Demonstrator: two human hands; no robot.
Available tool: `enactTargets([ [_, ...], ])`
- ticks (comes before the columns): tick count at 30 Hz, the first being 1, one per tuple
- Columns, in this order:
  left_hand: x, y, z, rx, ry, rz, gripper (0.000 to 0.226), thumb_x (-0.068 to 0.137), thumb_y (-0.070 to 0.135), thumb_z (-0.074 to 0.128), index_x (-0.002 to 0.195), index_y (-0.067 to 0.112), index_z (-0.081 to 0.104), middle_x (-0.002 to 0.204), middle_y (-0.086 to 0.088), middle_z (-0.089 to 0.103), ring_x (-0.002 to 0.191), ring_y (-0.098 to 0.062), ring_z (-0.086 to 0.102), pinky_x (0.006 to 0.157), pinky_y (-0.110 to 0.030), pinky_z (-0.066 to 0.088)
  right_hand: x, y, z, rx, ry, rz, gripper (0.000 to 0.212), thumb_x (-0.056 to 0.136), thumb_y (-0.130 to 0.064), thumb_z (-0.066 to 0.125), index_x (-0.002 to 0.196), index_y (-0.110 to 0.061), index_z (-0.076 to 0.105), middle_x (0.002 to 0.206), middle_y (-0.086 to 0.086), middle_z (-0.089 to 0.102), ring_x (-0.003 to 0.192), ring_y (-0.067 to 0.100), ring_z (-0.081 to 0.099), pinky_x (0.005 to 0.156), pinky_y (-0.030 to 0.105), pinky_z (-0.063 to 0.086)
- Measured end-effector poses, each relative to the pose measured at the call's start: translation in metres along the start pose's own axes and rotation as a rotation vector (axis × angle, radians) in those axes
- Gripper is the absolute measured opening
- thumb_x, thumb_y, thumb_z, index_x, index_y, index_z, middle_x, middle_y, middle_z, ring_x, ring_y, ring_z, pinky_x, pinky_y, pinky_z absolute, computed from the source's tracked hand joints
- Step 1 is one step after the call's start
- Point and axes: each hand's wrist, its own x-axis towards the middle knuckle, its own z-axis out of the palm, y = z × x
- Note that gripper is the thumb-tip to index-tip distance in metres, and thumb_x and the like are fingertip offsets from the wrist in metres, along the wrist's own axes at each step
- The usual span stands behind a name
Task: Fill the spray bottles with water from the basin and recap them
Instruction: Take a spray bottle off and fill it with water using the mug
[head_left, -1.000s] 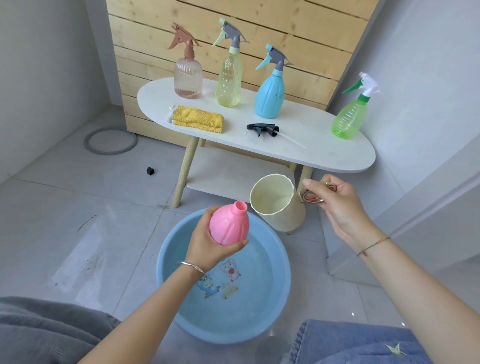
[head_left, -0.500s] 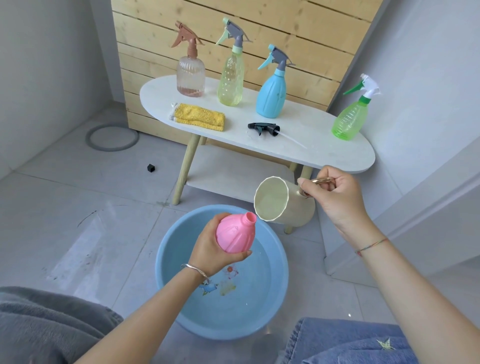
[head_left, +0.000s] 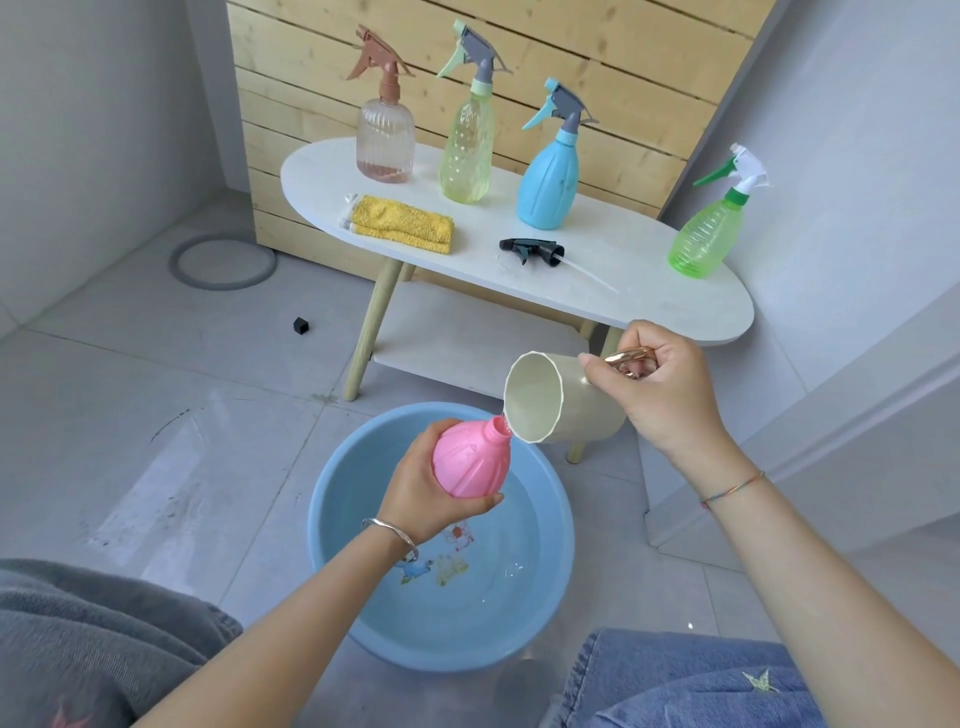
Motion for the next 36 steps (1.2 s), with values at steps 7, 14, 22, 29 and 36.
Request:
enactTargets([
  [7, 0.000, -0.001, 0.001, -0.001, 0.007, -0.004, 0.082, 0.050, 0.037, 0.093, 0.119, 0.034, 0.049, 0.111, 0.019, 0.058, 0.100, -0.001, 0.057, 0.078, -0.032, 0.057, 0.000, -0.003, 0.002, -0.048, 0.004, -0.062, 0.042, 0.068, -0.020, 0.072, 0.057, -0.015, 0.032, 0.056, 0.000, 0.032, 0.053, 0.008, 0.027, 0.050, 0.021, 0.023],
  [14, 0.000, 0.001, 0.003, -0.006, 0.004, -0.001, 0.082, 0.051, 0.034, 0.093, 0.119, 0.035, 0.048, 0.112, 0.020, 0.056, 0.102, -0.002, 0.056, 0.077, -0.022, 0.053, 0.001, -0.005, 0.003, -0.092, 0.001, -0.110, 0.039, 0.067, -0.021, 0.069, 0.058, -0.007, 0.034, 0.056, -0.004, 0.030, 0.053, 0.007, 0.027, 0.052, 0.021, 0.023],
  [22, -0.001, 0.001, 0.004, -0.016, 0.006, -0.005, 0.081, 0.051, 0.035, 0.093, 0.118, 0.036, 0.048, 0.111, 0.022, 0.056, 0.101, 0.002, 0.055, 0.078, -0.019, 0.051, 0.001, -0.009, 0.004, -0.128, -0.009, -0.179, 0.037, 0.068, -0.018, 0.069, 0.057, -0.011, 0.034, 0.058, -0.005, 0.031, 0.054, 0.007, 0.029, 0.052, 0.018, 0.023],
  [29, -0.002, -0.001, 0.005, -0.017, 0.010, -0.011, 0.081, 0.051, 0.036, 0.093, 0.119, 0.033, 0.048, 0.111, 0.019, 0.057, 0.101, 0.000, 0.056, 0.078, -0.021, 0.051, 0.002, -0.011, 0.008, -0.179, -0.024, -0.226, 0.039, 0.068, -0.020, 0.069, 0.056, -0.018, 0.031, 0.059, -0.004, 0.032, 0.057, 0.008, 0.030, 0.053, 0.019, 0.023],
  [36, -0.003, 0.000, 0.005, -0.027, 0.016, -0.027, 0.080, 0.052, 0.035, 0.093, 0.117, 0.036, 0.047, 0.110, 0.022, 0.056, 0.098, 0.009, 0.053, 0.075, -0.014, 0.048, 0.001, -0.013, 0.011, -0.204, -0.042, -0.276, 0.037, 0.068, -0.018, 0.069, 0.058, -0.005, 0.036, 0.060, -0.003, 0.032, 0.060, 0.012, 0.031, 0.055, 0.025, 0.025],
])
